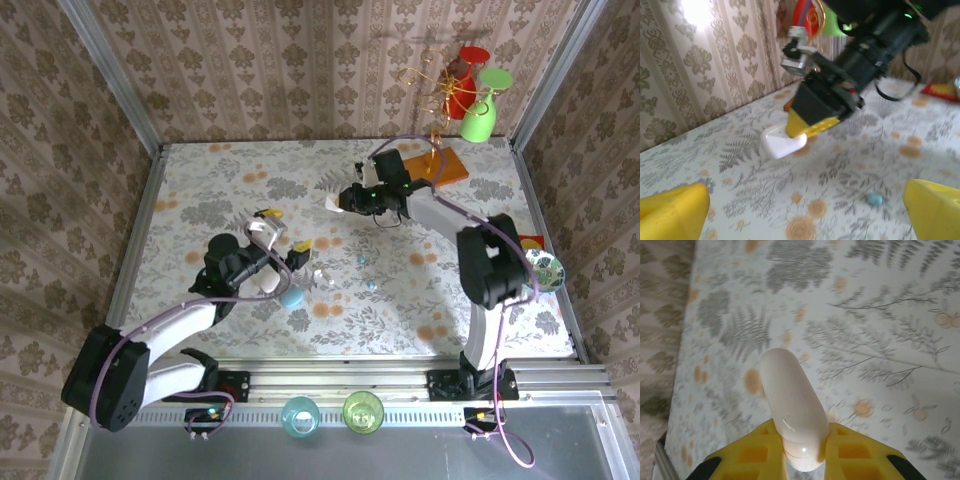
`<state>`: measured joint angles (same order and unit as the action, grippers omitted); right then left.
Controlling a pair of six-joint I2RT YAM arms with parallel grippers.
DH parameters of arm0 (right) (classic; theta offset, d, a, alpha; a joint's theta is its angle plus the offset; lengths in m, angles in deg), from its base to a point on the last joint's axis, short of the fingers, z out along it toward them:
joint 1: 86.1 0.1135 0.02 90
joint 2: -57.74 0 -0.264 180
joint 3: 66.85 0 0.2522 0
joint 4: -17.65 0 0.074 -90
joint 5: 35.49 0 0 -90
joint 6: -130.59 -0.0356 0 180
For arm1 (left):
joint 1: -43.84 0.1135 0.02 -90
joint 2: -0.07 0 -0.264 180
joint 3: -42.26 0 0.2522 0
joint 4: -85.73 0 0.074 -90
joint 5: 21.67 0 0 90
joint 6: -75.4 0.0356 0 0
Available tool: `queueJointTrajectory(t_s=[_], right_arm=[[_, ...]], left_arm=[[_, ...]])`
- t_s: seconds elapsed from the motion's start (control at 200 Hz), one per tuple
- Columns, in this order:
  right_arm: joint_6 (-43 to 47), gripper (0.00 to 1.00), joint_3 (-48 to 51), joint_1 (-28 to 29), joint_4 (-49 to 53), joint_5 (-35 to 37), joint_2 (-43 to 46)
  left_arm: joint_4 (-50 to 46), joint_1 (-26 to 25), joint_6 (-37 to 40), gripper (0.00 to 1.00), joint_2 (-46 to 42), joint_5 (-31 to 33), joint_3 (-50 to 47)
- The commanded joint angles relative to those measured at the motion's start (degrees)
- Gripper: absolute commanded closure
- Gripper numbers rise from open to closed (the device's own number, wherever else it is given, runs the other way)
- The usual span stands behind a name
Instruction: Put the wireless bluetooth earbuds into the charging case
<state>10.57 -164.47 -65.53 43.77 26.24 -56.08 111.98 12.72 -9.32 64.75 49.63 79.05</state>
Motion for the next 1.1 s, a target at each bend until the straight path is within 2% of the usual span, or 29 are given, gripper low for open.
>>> queueJointTrajectory(t_s=[0.0, 0.21, 0.27, 0.395, 0.5, 0.62, 0.765, 0.965, 1.095], right_arm=[[-5.5, 0.83, -6.45, -0.35, 3.79, 1.7, -6.89], [-8.47, 0.78, -13.49, -1.87, 6.32, 1.9, -16.13], [-9.53, 0.74, -13.88, -2.65, 6.41, 1.22, -17.26], [-9.51, 0.55, -11.52, -3.99, 5.01, 0.47, -15.54], [-7.16, 0.39, -6.62, -4.75, 3.75, 2.13, -10.42], [-4.63, 0.28, 1.04, -5.11, 0.15, 2.74, -2.82], [-3.0, 0.27, 8.33, -5.07, -2.4, 2.52, 4.21], [-0.96, 0.27, 12.2, -5.11, -1.16, 3.1, 8.24], [-0.65, 0.27, 13.35, -5.4, -1.49, 3.16, 8.66]], left_arm=[[-11.43, -2.11, 9.26, 0.0, -2.35, 8.72, -0.44], [-23.05, -3.96, 6.51, 0.03, -5.81, 11.76, 0.51], [-26.48, -5.14, 5.29, 0.03, -5.18, 12.81, 1.82], [-35.33, -8.02, 4.76, 0.03, -2.62, 13.13, 6.41], [-42.51, -11.27, 3.93, 0.03, -0.03, 17.76, 10.4], [-52.8, -14.1, 2.07, 0.03, 3.0, 22.06, 15.13], [-58.67, -17.29, 4.15, 0.11, 7.79, 22.27, 19.12], [-79.53, -17.97, 2.33, 0.1, 21.96, 24.52, 35.69], [-88.32, -18.64, 2.34, 0.1, 28.29, 27.22, 40.26]])
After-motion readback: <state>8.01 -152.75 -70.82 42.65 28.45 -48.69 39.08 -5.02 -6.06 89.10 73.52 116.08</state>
